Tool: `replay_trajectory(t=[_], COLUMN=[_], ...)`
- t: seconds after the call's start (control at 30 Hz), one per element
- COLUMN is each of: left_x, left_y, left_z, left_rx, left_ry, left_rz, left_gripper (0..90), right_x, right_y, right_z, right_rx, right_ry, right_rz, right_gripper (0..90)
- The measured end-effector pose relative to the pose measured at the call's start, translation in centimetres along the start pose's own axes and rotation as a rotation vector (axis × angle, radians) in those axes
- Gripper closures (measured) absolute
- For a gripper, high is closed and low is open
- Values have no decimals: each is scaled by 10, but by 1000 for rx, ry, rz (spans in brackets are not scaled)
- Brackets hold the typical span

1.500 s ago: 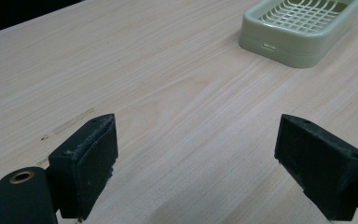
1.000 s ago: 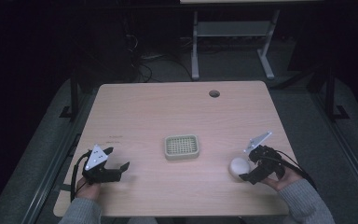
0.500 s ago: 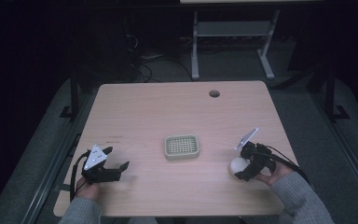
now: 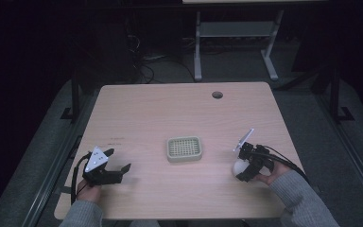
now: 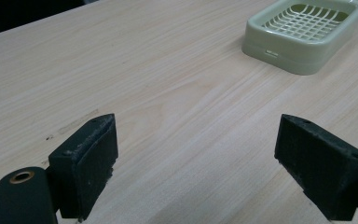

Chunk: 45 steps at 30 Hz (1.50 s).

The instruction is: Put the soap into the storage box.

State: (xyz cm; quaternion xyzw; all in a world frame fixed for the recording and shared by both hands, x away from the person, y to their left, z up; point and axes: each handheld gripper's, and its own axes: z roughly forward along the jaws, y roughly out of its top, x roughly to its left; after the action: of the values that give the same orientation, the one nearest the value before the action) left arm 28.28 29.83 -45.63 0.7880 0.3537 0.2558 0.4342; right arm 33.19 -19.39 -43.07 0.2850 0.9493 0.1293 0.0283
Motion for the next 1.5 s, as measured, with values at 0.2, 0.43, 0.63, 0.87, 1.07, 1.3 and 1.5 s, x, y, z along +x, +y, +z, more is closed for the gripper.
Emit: replay_trajectory(t=[0.2, 0.43, 0.63, 0.87, 1.07, 1.3, 1.5], left_x=[0, 1, 1, 1, 1, 1, 1], left_y=[0, 0, 0, 0, 0, 1, 1], left_z=[0, -1, -1, -1, -2, -2, -1], left_rx=[0, -1, -2, -2, -5, -6, -10], left_ry=[7, 6, 11, 11, 15, 14, 19], left_rz=[1, 1, 0, 0, -5, -8, -8], left_gripper=[128, 128, 129, 128, 128, 128, 128], right_x=[0, 1, 2, 3, 4, 2, 1], right_y=[2, 3, 4, 5, 5, 5, 7], right_z=[5, 8, 10, 11, 10, 10, 3], right_rx=[24, 38, 50, 56, 57, 59, 11], right_ry=[-1, -8, -4, 1, 0, -9, 7], right_rz=[-11, -21, -23, -36, -46, -38, -32], right_gripper=[157, 174, 188, 231, 235, 238, 238])
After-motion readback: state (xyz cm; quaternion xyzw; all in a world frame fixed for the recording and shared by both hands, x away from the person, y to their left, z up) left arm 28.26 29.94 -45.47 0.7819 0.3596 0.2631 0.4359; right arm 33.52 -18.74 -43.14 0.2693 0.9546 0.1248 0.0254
